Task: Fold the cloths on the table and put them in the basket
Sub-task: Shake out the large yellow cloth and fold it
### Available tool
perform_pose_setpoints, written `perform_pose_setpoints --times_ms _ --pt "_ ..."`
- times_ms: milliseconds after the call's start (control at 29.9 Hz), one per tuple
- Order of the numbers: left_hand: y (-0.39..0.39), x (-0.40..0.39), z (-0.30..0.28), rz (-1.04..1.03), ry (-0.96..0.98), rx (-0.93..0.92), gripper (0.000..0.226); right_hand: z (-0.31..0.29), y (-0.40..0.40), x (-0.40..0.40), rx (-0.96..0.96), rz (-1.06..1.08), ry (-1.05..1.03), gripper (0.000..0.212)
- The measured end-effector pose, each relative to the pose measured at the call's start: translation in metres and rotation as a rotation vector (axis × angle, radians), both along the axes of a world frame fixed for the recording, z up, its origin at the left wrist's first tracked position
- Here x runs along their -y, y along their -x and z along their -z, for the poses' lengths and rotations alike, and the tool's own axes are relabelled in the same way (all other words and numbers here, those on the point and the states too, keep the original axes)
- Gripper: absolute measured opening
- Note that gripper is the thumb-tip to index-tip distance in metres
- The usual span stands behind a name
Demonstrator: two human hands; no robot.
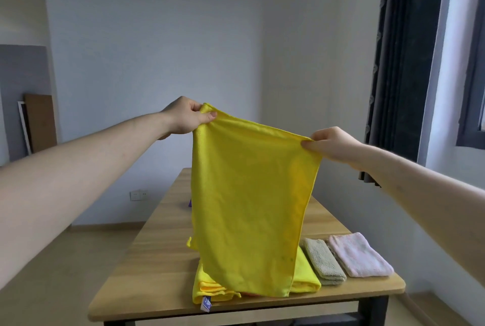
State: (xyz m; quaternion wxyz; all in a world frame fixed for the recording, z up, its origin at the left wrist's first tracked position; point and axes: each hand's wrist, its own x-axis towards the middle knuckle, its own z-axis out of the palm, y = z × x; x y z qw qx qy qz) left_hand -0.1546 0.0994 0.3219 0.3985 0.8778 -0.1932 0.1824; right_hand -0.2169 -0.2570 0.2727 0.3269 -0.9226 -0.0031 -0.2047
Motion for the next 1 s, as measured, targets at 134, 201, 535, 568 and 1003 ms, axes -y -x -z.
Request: perform_pose_setpoints --times_ms 134,201,535,568,1003 --pt "-0.014 0.002 -0.003 -0.074 -0.038 0.021 0.035 -0.007 -0.011 0.009 0.068 0.085 0.136 0.024" --pt "-0.019 0.007 -0.004 -0.105 -0.09 0.01 0.025 -0.011 -0.019 0.013 0.058 0.105 0.156 0.023" --pt "-0.063 0.054 0.0 -0.081 0.131 -0.128 0.021 -0.024 -0.058 0.025 0.021 0.135 -0.321 0.011" --pt "-0.065 0.057 -0.002 -0.076 0.157 -0.11 0.017 -0.027 -0.062 0.028 0.054 0.137 -0.35 0.014" --pt "-0.037 0.08 -0.017 0.141 0.146 0.007 0.02 -0.028 -0.042 0.078 0.29 0.119 -0.328 0.02"
